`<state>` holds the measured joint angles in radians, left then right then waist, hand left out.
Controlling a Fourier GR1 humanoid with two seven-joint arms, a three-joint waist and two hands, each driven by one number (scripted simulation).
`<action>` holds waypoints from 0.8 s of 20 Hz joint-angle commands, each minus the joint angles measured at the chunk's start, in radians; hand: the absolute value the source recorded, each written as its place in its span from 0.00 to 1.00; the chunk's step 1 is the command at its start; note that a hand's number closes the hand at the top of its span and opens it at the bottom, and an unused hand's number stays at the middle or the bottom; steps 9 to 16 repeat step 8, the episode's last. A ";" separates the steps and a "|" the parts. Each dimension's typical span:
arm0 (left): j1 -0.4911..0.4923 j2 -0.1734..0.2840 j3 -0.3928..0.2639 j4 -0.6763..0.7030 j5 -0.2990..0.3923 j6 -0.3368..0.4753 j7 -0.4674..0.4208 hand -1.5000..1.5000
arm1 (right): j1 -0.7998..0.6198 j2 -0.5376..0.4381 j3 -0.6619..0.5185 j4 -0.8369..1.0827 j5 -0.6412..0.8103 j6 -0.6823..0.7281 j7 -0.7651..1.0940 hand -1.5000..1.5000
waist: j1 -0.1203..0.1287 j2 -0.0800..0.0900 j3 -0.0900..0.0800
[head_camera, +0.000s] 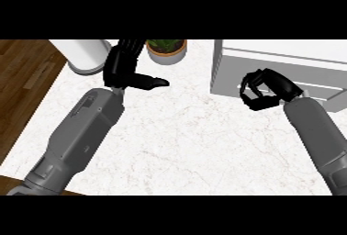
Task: Pick up the cup, place it into the drawer and close the drawer
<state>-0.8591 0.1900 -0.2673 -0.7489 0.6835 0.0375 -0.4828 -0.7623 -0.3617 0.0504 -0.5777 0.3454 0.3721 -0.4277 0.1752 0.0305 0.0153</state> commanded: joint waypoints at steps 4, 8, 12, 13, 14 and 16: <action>0.022 0.015 0.003 -0.026 0.015 -0.032 0.016 0.00 | -0.162 -0.132 -0.103 0.018 -0.023 -0.077 0.073 1.00 | 0.051 0.016 -0.012; 0.044 0.028 0.006 -0.035 0.020 -0.051 0.012 0.00 | -0.148 -0.145 -0.102 0.002 -0.029 -0.057 0.084 1.00 | 0.053 0.015 -0.013; 0.044 0.028 0.006 -0.035 0.020 -0.051 0.012 0.00 | -0.148 -0.145 -0.102 0.002 -0.029 -0.057 0.084 1.00 | 0.053 0.015 -0.013; 0.044 0.028 0.006 -0.035 0.020 -0.051 0.012 0.00 | -0.148 -0.145 -0.102 0.002 -0.029 -0.057 0.084 1.00 | 0.053 0.015 -0.013; 0.044 0.028 0.006 -0.035 0.020 -0.051 0.012 0.00 | -0.148 -0.145 -0.102 0.002 -0.029 -0.057 0.084 1.00 | 0.053 0.015 -0.013; 0.044 0.028 0.006 -0.035 0.020 -0.051 0.012 0.00 | -0.148 -0.145 -0.102 0.002 -0.029 -0.057 0.084 1.00 | 0.053 0.015 -0.013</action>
